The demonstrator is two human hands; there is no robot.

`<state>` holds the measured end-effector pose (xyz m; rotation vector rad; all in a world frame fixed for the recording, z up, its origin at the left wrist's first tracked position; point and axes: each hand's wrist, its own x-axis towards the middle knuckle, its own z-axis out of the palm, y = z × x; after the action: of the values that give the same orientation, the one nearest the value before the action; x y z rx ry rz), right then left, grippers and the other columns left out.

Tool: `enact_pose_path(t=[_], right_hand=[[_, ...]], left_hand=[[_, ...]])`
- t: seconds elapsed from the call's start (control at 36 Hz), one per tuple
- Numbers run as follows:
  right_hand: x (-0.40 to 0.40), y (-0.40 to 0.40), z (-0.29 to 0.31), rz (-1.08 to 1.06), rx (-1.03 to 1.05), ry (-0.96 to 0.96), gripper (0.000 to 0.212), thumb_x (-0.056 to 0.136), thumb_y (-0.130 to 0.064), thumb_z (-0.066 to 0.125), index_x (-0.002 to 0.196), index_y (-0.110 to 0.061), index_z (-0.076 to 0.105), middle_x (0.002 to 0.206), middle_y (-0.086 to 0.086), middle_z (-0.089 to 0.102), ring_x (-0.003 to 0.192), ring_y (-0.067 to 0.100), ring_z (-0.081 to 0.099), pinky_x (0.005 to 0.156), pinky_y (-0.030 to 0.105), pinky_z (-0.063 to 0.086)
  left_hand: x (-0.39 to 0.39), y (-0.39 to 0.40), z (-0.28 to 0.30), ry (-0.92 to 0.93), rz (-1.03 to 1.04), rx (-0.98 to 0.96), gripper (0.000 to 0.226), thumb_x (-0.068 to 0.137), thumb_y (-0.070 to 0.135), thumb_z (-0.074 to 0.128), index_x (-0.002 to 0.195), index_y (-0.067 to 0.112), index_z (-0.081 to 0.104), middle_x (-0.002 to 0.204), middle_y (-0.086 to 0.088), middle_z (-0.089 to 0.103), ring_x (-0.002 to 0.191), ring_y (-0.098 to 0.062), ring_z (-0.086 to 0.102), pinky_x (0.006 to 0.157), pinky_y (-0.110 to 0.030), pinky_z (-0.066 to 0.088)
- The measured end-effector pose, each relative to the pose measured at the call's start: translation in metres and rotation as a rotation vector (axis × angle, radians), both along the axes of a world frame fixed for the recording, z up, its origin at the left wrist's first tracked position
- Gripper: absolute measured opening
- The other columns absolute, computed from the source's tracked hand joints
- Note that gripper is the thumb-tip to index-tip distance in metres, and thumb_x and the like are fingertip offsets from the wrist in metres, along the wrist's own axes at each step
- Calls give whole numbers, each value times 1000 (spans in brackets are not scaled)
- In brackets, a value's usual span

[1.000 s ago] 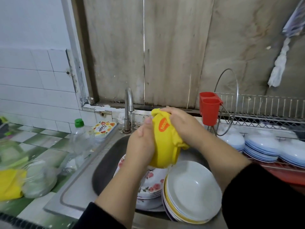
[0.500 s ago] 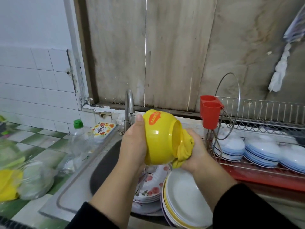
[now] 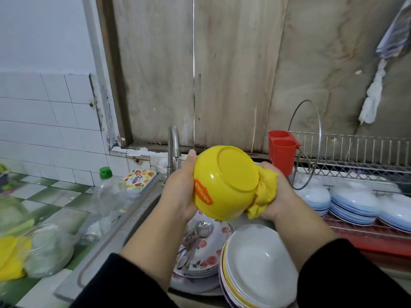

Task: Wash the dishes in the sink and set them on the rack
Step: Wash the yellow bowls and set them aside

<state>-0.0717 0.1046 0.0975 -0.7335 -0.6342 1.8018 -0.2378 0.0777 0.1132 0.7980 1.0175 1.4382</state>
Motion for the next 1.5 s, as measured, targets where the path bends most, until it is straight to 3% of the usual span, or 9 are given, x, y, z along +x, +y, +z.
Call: enact_pose_path(t=[0.17,0.36,0.56,0.75,0.83,1.06,1.25,1.39,1.5], right_hand=[[-33,-11,-30,5,-207,194,51,82,-49,40,115,-21,67,117,17,66,112,42,57,101,55,37],[-2,-5,-8,25,-33,53,25,79,-39,47,81,-20,64,80,13,71,68,34,67,65,47,55],[-39,-24,-25,-12,-140,205,57,76,-33,40,130,-28,59,122,13,64,117,40,54,105,52,33],[-14,-22,-9,-60,-69,37,38,60,-42,64,96,-29,67,93,13,73,80,34,64,81,29,28],[-20,-19,-9,-96,-111,111,68,67,-33,50,134,-32,53,127,13,61,100,38,62,99,46,35],[-41,-45,-3,-233,-198,181,43,97,-32,35,115,-8,65,112,22,66,96,36,60,73,49,46],[-49,-45,-3,-467,-12,-176,37,101,-18,30,72,-5,48,65,13,52,54,21,51,36,20,42],[-58,-54,-4,-721,394,-870,48,95,-33,37,142,-25,41,147,-3,40,135,15,35,114,40,28],[-57,-59,-6,-598,600,-1239,45,99,-21,38,143,-24,40,156,-4,21,144,11,13,119,32,10]], left_hand=[[37,-21,-19,324,409,302,23,96,46,39,100,30,55,88,15,56,93,-14,56,81,-28,40],[8,-8,-7,-202,-126,104,48,85,53,48,117,18,59,108,-11,69,93,-27,68,73,-42,55],[33,-27,-20,339,255,352,36,96,47,35,125,30,50,109,11,57,96,-6,54,80,-14,43],[12,-18,-7,-201,-154,154,27,95,34,44,112,17,57,98,-4,69,79,-17,69,62,-35,59],[18,-21,-3,-59,-112,281,20,98,34,39,101,27,58,94,6,68,86,-15,66,75,-39,55],[26,-32,-43,421,-272,421,20,88,56,48,94,42,61,92,23,69,92,3,64,82,-17,49],[31,-33,-34,209,-575,211,50,71,61,29,100,34,58,112,14,63,105,1,57,98,-20,41],[27,-43,-26,-71,-632,163,60,73,63,21,103,28,60,95,15,72,90,1,67,88,-22,49],[23,-47,-27,-273,-552,63,69,86,65,17,111,19,62,108,-5,71,103,-18,66,94,-37,48]])
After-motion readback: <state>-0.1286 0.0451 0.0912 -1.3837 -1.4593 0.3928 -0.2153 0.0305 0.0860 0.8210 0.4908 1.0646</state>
